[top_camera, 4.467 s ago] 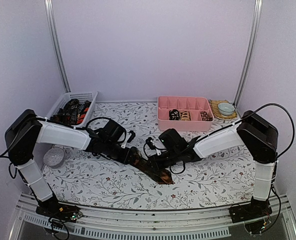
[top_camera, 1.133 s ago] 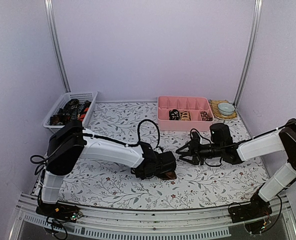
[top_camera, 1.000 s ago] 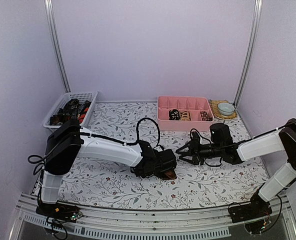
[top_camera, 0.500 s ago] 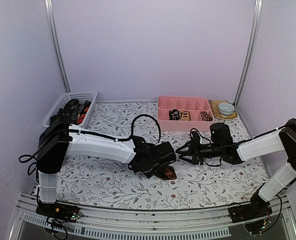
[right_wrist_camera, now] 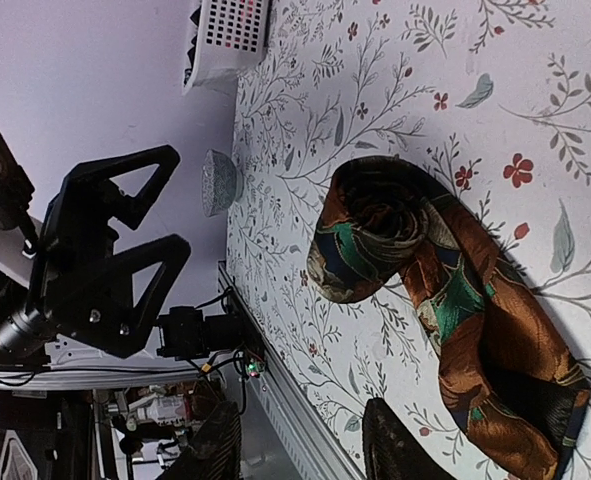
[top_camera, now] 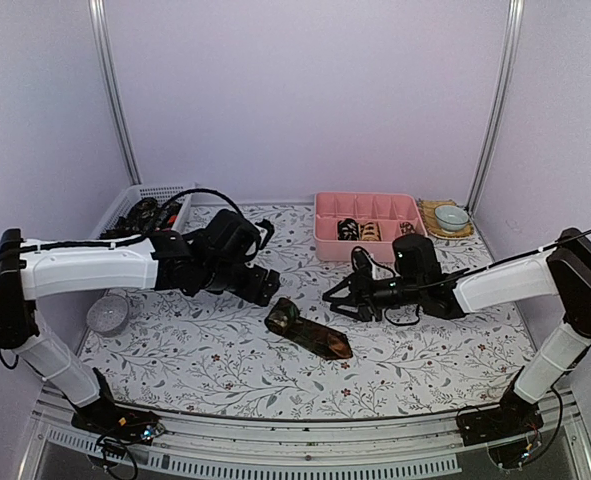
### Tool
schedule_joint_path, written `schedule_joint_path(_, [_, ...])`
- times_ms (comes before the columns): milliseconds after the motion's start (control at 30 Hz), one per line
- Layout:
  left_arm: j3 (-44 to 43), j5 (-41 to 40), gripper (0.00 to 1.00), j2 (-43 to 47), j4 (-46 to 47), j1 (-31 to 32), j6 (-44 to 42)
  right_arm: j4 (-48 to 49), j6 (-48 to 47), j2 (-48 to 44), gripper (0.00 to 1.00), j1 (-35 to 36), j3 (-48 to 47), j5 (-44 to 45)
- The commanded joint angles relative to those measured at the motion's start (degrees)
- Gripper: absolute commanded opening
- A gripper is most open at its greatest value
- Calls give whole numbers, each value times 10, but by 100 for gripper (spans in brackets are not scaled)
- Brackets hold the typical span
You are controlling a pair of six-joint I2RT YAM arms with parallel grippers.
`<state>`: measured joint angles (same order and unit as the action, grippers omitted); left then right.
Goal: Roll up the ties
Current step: Roll the tie at the center of the board.
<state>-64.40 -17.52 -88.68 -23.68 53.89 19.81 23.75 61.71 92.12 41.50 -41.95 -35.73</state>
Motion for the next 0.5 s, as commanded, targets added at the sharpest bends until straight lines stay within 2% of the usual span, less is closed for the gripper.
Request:
schedule_joint_path(0, [56, 96, 75, 8, 59, -40, 3, -9, -12, 68, 42, 31, -44, 17])
schedule_joint_path(100, [75, 128, 59, -1, 84, -61, -2, -7, -10, 108, 43, 46, -74, 20])
schedule_joint_path(200, [78, 134, 49, -20, 90, -70, -7, -6, -7, 142, 43, 57, -97, 23])
schedule_joint_path(467, [71, 164, 47, -62, 110, -78, -22, -17, -4, 194, 44, 71, -138, 26])
